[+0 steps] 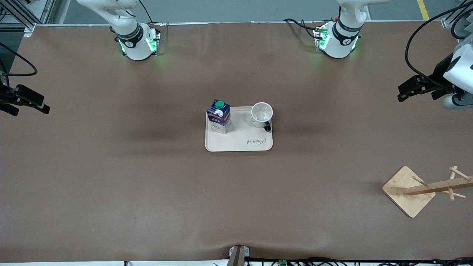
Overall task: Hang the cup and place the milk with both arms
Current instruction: 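Move the left gripper out toward the white mug on the tray, then reach the left gripper down to the white mug's black handle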
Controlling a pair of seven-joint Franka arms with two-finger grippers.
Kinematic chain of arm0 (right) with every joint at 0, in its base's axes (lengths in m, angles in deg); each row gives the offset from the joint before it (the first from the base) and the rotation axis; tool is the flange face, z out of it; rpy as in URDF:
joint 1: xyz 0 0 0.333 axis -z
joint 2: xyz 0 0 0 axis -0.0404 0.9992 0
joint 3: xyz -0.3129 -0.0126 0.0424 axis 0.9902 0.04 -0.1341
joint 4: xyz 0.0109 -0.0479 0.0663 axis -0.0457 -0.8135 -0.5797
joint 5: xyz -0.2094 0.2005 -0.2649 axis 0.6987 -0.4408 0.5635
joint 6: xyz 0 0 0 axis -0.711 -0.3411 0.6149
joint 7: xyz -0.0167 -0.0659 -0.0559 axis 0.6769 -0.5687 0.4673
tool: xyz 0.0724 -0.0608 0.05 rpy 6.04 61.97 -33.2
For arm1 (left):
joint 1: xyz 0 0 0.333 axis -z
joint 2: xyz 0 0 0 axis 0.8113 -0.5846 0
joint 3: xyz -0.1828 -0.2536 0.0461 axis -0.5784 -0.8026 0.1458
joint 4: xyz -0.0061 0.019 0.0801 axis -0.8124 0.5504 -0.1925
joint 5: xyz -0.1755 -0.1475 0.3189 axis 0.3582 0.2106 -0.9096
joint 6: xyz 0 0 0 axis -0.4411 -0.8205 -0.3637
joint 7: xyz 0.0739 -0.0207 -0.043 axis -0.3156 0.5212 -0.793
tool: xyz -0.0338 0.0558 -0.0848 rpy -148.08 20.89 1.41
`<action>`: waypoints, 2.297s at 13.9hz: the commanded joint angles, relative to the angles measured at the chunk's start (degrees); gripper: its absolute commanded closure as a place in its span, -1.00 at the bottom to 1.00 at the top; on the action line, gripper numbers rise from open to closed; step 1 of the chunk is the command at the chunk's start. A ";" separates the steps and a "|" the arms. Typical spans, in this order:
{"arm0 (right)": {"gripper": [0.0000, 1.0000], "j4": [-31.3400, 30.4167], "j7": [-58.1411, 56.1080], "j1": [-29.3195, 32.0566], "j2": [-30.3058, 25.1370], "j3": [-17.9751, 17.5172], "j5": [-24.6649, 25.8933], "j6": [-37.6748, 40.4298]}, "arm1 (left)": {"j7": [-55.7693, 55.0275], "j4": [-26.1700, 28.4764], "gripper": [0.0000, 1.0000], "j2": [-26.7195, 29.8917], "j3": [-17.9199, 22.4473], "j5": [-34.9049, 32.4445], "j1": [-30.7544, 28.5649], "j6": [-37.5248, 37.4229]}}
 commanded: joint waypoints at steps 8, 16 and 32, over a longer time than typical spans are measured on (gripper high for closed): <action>-1.00 0.71 0.37 0.09 0.05 -0.04 -0.23 0.80 | -0.66 -0.89 -1.00 -2.14 -0.10 1.36 0.48 0.89; -1.00 0.18 0.63 0.18 0.05 -0.04 -0.23 0.89 | -2.23 0.42 -1.00 -7.86 -0.54 1.19 3.62 1.42; -1.00 -0.78 0.81 -0.26 2.24 -0.04 -0.32 1.41 | -32.20 22.75 -1.00 -10.49 -15.92 1.45 9.17 29.62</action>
